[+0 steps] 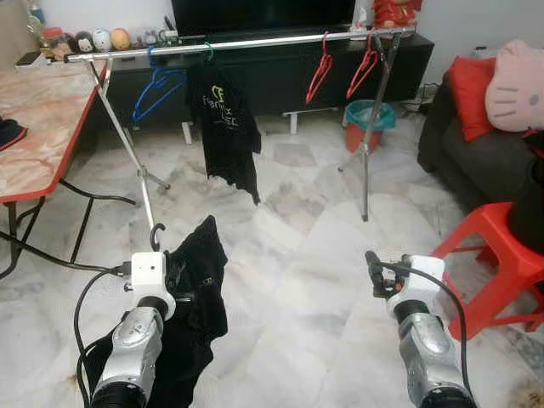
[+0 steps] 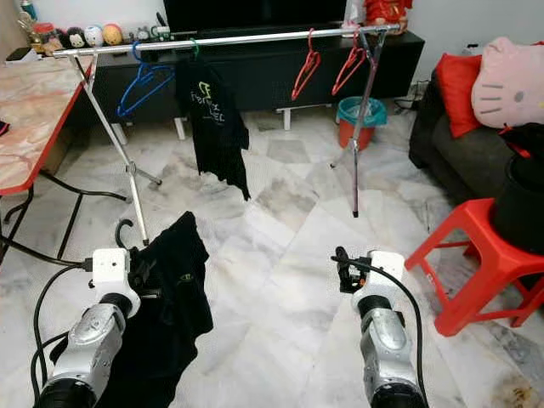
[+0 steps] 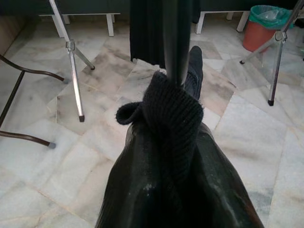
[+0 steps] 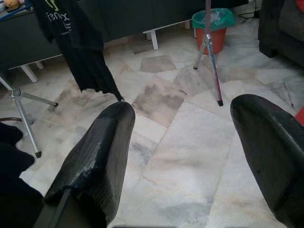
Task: Hang hanger
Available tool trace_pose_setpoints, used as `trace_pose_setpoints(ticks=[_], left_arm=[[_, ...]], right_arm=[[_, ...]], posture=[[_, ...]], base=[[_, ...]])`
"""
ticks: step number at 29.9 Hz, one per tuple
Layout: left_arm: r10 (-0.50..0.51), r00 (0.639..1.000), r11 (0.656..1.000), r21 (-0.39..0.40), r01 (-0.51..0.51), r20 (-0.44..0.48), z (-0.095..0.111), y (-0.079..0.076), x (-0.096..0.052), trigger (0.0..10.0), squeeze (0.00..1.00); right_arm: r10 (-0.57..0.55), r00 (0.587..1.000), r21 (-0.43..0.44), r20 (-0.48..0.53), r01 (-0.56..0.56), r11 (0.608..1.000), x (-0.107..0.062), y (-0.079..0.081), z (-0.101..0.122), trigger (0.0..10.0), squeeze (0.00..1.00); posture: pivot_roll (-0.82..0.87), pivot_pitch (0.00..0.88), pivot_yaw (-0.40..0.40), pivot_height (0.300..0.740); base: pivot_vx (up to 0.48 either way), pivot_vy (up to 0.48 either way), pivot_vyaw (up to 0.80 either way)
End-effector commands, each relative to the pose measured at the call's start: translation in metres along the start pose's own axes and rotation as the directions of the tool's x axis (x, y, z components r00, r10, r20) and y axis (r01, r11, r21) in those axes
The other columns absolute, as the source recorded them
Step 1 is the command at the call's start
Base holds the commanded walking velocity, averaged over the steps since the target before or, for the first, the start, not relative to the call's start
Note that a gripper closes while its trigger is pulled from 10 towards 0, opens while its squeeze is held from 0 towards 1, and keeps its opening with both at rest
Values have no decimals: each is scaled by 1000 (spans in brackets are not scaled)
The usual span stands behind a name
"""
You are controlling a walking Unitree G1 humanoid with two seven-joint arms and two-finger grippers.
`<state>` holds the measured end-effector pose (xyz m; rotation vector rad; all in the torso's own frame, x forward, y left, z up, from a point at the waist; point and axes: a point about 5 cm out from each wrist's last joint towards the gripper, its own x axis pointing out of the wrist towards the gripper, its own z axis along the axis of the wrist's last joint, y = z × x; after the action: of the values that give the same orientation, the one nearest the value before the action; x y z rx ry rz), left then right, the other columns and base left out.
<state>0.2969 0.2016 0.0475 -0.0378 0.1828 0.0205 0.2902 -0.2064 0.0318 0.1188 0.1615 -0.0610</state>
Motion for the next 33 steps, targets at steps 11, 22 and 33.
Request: trace_pose_setpoints(ticks=[11, 22, 33], left_arm=[[14, 1000, 1000, 7, -14, 21, 3, 3, 0, 10000, 0], [14, 1000, 1000, 7, -14, 21, 3, 3, 0, 10000, 0], [130, 991, 989, -79, -128, 26, 5, 11, 3, 10000, 0]], right_arm=[[-8, 1000, 11, 15, 7, 1000, 1, 0, 2, 10000, 0], [-8, 1000, 11, 15, 7, 1000, 1, 0, 2, 10000, 0], [-136, 991, 49, -4, 136, 990, -1, 1, -6, 10000, 0]], posture=[[-108, 0, 38, 740], [-108, 0, 38, 740], [-124, 0, 74, 740]], base=[[0, 0, 0], [0, 0, 0], [308, 0, 0]])
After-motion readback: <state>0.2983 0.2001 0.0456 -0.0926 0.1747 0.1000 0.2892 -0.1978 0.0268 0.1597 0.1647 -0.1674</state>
